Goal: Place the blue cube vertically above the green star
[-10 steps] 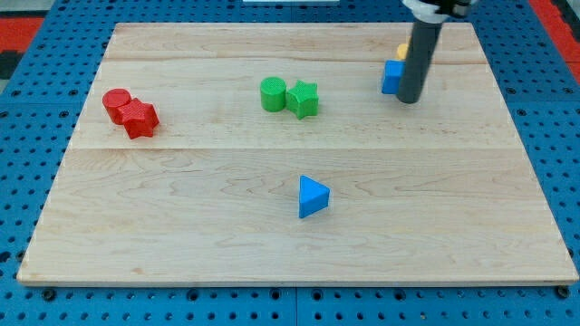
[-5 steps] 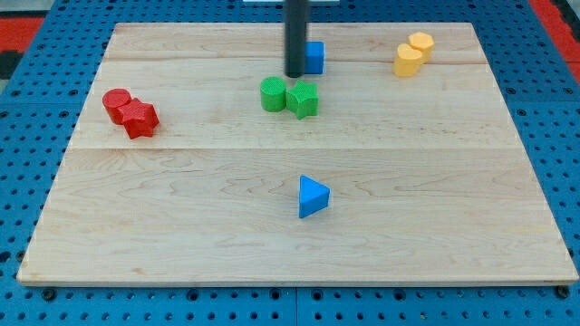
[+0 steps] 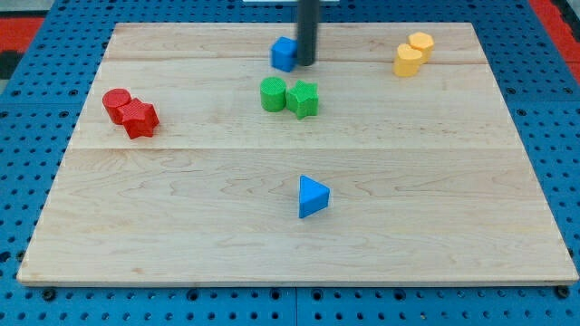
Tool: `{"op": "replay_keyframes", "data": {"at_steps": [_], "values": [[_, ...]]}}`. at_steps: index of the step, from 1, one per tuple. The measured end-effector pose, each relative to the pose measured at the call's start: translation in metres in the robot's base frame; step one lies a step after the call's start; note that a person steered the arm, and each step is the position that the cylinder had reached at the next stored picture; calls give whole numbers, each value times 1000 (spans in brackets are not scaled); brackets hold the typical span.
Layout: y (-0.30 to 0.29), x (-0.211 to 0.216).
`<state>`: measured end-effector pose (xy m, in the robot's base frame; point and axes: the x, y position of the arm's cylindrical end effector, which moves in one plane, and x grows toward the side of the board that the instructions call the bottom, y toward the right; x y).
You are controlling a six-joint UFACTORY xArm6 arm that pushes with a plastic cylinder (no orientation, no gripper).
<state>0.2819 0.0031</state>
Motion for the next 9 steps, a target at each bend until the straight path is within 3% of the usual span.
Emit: {"op": "replay_keyframes", "data": {"at_steps": [1,2,3,5,7,8,9], "values": [[-4,20],[-85,8],[-55,-18],[-15,12],[25,-11],[98,24],[155,143]]}}
